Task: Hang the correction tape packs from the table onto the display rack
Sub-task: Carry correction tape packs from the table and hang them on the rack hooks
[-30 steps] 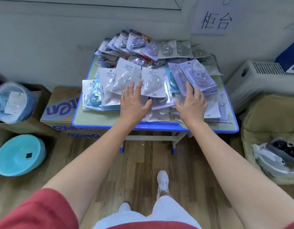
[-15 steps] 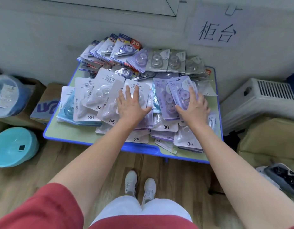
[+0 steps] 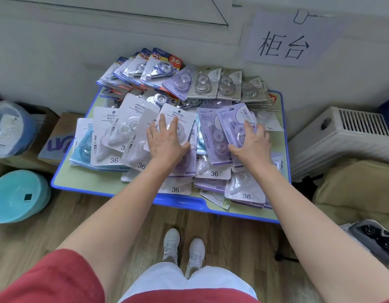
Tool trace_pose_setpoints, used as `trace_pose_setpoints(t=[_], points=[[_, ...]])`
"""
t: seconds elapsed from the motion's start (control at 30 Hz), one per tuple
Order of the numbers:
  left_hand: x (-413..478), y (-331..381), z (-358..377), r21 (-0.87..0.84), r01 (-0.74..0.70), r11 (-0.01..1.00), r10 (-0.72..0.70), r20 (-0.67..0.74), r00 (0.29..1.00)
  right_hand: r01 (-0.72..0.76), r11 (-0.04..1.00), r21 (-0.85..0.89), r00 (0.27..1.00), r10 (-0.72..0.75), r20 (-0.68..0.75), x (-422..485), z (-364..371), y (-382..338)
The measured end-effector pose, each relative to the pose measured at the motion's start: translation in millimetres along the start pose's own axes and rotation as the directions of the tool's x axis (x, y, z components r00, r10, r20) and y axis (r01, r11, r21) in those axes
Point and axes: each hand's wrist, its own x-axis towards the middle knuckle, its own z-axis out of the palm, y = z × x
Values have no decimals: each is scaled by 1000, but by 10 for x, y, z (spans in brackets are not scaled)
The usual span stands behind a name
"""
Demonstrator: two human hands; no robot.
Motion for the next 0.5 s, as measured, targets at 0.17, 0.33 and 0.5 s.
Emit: trace_pose_setpoints(t=[0.17,0.33,0.5], points=[[-60,-109,-110,-5,-10,1000,10,-24,1000,-29,998,49,997,33,-69,-134,-3,-62],[-161,-219,-150,-62,-49,997,47,-42,998,-76,989,127,984,95,-149,-334,39,-123],[-265,-358,-158,-93,-142,985,138,-48,989,-90,981,173,959,132,-251,-608,142,-289]])
